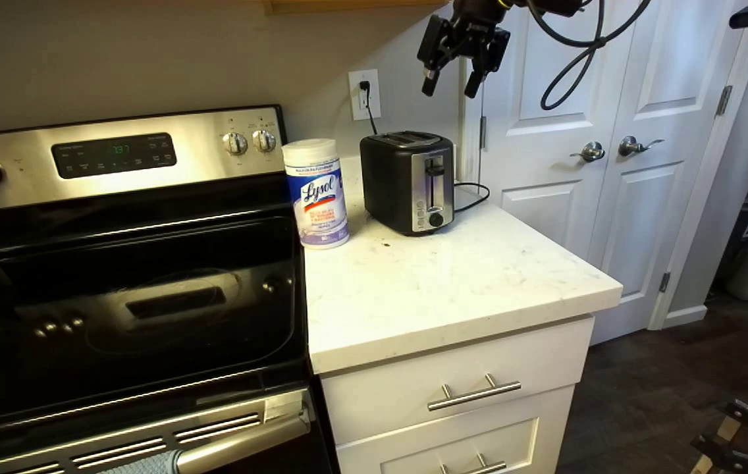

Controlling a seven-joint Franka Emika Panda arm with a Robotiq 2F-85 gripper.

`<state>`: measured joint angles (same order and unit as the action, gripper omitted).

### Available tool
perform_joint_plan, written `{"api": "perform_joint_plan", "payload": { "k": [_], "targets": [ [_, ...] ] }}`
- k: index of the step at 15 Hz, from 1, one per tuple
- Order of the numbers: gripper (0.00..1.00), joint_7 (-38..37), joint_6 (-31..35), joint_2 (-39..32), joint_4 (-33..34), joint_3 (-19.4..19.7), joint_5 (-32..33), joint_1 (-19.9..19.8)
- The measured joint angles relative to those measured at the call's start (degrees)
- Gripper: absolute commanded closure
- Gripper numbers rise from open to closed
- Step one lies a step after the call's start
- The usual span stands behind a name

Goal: Push the lever of the toaster down

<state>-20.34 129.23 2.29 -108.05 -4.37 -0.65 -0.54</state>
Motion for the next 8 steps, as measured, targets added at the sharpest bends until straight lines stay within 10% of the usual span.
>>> {"api": "perform_joint_plan", "payload": {
  "k": [1, 8],
  "targets": [
    [0.25, 0.0, -0.1, -0.4, 0.0, 0.0, 0.0, 0.0],
    [0.66, -0.1, -4.5, -7.1, 3.5, 0.5, 0.0, 0.2]
  ]
}}
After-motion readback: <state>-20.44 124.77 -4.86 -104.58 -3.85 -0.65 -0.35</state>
